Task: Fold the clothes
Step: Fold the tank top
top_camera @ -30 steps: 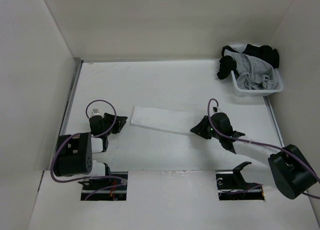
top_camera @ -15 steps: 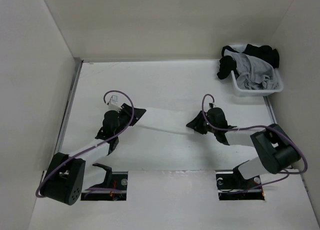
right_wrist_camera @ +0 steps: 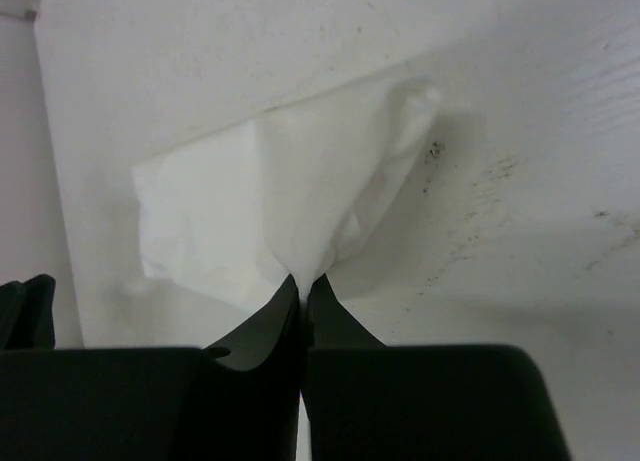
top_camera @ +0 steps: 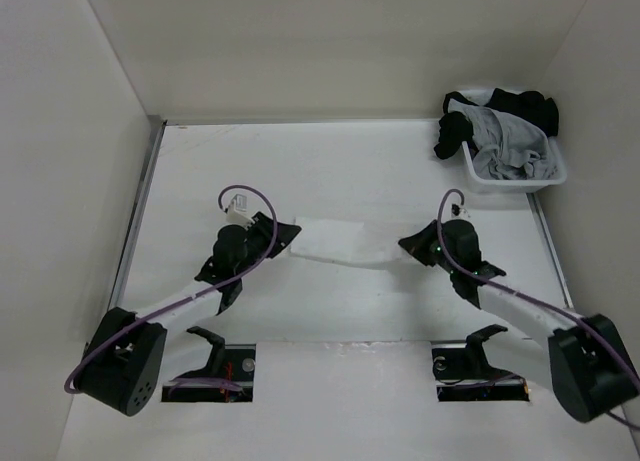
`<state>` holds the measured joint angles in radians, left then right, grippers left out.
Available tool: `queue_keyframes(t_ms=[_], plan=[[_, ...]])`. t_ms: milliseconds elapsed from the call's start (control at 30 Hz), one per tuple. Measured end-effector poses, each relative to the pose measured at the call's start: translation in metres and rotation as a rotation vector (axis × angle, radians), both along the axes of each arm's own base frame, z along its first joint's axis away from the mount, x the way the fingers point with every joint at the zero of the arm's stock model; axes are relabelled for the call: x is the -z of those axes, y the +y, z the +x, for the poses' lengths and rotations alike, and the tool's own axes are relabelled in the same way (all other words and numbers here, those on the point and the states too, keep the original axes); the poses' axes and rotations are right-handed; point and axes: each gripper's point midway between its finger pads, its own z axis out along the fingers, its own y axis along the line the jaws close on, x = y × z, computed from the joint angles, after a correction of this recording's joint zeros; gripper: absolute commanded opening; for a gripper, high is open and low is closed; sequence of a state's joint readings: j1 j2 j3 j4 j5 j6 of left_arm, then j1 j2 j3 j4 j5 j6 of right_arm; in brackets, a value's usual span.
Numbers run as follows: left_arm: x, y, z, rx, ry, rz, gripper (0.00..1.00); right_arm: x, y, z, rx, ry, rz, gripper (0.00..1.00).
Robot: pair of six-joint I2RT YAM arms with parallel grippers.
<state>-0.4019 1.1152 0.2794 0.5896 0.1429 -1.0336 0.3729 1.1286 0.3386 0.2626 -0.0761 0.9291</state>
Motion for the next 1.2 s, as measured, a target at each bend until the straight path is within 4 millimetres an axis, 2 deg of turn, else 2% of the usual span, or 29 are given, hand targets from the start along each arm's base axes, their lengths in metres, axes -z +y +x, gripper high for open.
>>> queue_keyframes(t_ms=[100, 200, 333, 400, 500, 667, 733, 833, 867, 967, 1067, 1100, 1200], plan=[[0.0, -0.012, -0.008, 0.04, 0.001, 0.0, 0.24, -0.026, -0.014, -0.001, 0.029, -0.052, -0.071, 0.01], [-0.003, -0.019, -0.015, 0.069, -0.004, -0.003, 0.24, -0.052, -0.014, 0.001, 0.02, -0.074, -0.169, 0.02], [-0.01, -0.02, -0.018, 0.075, -0.02, -0.011, 0.25, -0.086, 0.019, 0.006, -0.072, -0.107, -0.279, 0.02], [-0.017, -0.019, -0.02, 0.075, -0.039, -0.02, 0.25, -0.094, 0.042, 0.01, -0.129, -0.106, -0.33, 0.02], [-0.028, -0.015, -0.021, 0.067, -0.068, -0.034, 0.26, -0.087, 0.08, 0.014, -0.22, -0.074, -0.421, 0.03], [-0.034, 0.0, -0.024, 0.038, -0.095, -0.051, 0.26, -0.049, 0.138, 0.011, -0.367, 0.019, -0.574, 0.08], [-0.033, 0.009, -0.023, 0.019, -0.094, -0.057, 0.26, -0.033, 0.16, 0.012, -0.416, 0.053, -0.627, 0.14], [-0.031, 0.023, -0.02, -0.011, -0.087, -0.067, 0.27, -0.015, 0.187, 0.014, -0.461, 0.081, -0.676, 0.33], [-0.031, 0.026, -0.019, -0.019, -0.085, -0.07, 0.27, -0.011, 0.194, 0.014, -0.472, 0.086, -0.685, 0.36], [-0.031, 0.032, -0.016, -0.032, -0.083, -0.074, 0.27, -0.008, 0.204, 0.009, -0.492, 0.086, -0.692, 0.4], [-0.024, 0.026, -0.019, -0.008, -0.062, -0.068, 0.27, -0.023, 0.205, 0.006, -0.488, 0.054, -0.658, 0.42], [-0.02, 0.023, -0.02, 0.004, -0.047, -0.062, 0.27, -0.03, 0.202, 0.004, -0.482, 0.033, -0.636, 0.4], [-0.003, 0.002, -0.028, 0.067, 0.004, -0.032, 0.27, -0.057, 0.184, -0.003, -0.453, -0.026, -0.535, 0.16]])
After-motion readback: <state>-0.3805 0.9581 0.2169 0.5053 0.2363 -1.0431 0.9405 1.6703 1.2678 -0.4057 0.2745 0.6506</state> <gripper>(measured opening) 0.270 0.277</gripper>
